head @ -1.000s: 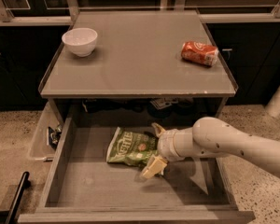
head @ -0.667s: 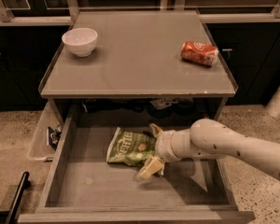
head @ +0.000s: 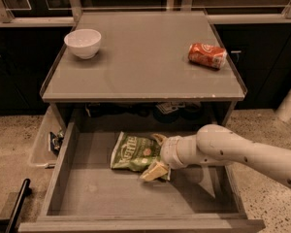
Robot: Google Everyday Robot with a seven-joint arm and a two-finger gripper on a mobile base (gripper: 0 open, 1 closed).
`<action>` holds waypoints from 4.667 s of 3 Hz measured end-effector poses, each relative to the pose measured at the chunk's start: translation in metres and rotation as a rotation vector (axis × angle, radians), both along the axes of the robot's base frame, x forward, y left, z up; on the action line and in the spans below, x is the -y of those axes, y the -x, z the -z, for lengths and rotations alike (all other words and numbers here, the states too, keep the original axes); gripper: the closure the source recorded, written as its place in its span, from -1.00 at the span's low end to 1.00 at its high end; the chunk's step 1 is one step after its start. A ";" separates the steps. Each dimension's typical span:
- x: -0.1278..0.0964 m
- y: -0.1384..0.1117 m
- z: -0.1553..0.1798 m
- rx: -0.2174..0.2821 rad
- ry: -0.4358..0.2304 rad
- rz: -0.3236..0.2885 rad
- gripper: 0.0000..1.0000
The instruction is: Pick green jalapeno chip bag from top drawer and place on counter
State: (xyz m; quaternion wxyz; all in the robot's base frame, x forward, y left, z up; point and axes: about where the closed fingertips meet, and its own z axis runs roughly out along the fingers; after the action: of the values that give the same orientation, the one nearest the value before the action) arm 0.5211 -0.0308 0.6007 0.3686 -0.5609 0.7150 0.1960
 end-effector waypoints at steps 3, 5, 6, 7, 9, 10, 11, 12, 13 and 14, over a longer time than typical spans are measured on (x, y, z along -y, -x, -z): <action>0.000 0.000 0.000 0.000 0.000 0.000 0.77; 0.000 0.000 0.000 -0.001 -0.001 -0.001 1.00; 0.003 0.000 -0.009 0.008 -0.015 -0.002 1.00; 0.009 0.005 -0.037 0.046 -0.026 -0.010 1.00; 0.018 0.025 -0.113 0.185 -0.036 -0.037 1.00; 0.024 0.032 -0.144 0.225 -0.039 -0.038 1.00; 0.032 0.035 -0.180 0.276 -0.024 -0.030 1.00; 0.036 0.036 -0.203 0.316 -0.015 -0.033 1.00; 0.036 0.036 -0.203 0.316 -0.015 -0.033 1.00; 0.033 0.035 -0.218 0.346 -0.004 -0.041 1.00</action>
Offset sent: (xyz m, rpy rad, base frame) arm 0.0000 0.0000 0.0000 0.0000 0.0000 0.0001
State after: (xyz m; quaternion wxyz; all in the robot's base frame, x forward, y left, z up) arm 0.4864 -0.0640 0.8189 0.4830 -0.5999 0.6291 0.1054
